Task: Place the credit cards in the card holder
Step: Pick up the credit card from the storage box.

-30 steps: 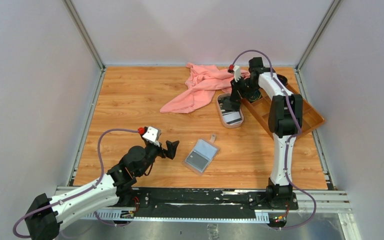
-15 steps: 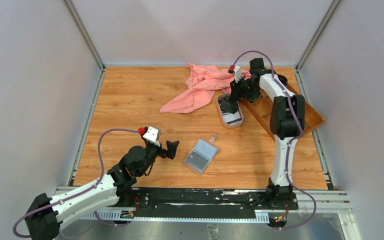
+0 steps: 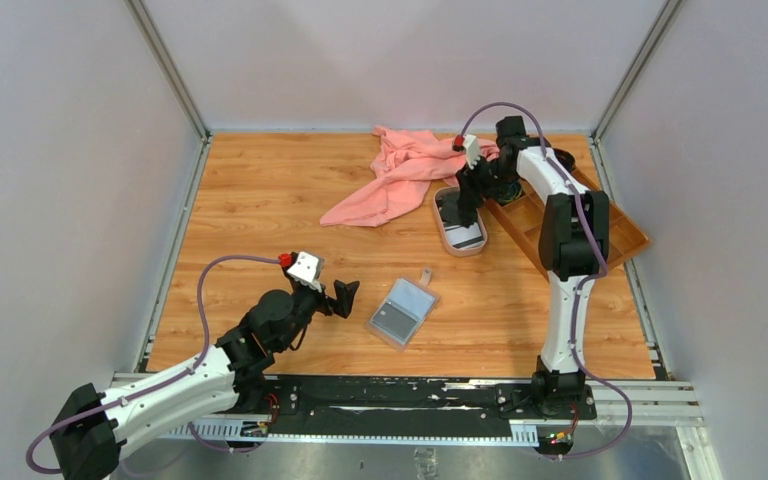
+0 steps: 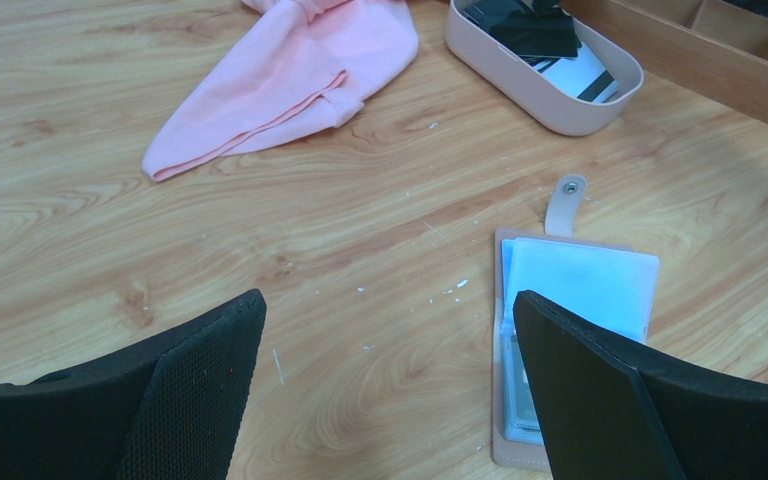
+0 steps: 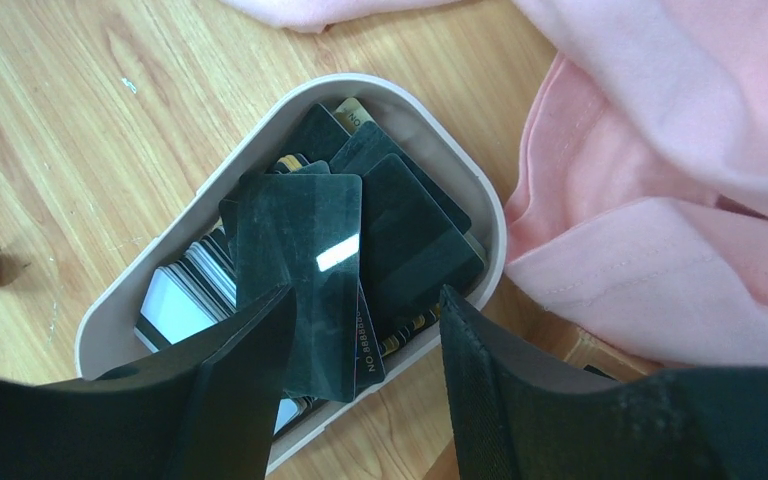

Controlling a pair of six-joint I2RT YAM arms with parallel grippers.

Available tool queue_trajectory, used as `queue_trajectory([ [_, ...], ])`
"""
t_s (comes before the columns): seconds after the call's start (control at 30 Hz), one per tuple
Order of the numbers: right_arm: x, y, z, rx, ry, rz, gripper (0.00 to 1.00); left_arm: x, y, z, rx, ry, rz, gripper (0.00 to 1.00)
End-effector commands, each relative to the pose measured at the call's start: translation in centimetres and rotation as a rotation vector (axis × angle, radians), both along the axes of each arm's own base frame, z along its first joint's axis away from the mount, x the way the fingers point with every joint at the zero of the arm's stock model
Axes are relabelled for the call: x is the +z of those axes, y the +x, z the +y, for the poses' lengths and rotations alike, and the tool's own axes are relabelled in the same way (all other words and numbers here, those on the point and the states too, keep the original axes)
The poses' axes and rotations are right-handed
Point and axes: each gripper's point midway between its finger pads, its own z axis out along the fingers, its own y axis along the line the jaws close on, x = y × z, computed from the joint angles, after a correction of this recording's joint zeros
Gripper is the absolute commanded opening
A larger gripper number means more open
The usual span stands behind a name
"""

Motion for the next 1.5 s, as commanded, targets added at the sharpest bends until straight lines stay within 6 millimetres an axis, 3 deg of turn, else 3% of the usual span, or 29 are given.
queue_trajectory([
  [0.0,-1.7,-0.9,0.2,0.037,-0.058,0.049,0.59,1.5,0.5,0.0,0.014,-0.015,-0.029,1.0],
  [0.3,-3.4,-1.8,0.4,0.06,-0.089,0.1,0.58,1.5,0.5,0.0,0.014,-0.014,-0.028,1.0],
  [0.43,-3.9,-2.0,0.4,0.06,-0.101,0.109,0.46,1.4,0.5,0.0,0.015,-0.014,-0.028,1.0],
  [0.63,-3.5,-1.7,0.2,0.053,-0.111,0.097,0.2,1.5,0.4,0.0,0.014,-0.016,-0.03,1.0],
  [0.87,-1.2,-0.9,0.2,0.032,-0.081,0.059,0.01,1.5,0.4,0.1,0.014,-0.018,-0.032,1.0],
  [1.47,5.0,-0.8,0.0,-0.038,0.146,0.052,0.0,1.6,0.4,0.1,0.015,-0.019,-0.032,1.0],
])
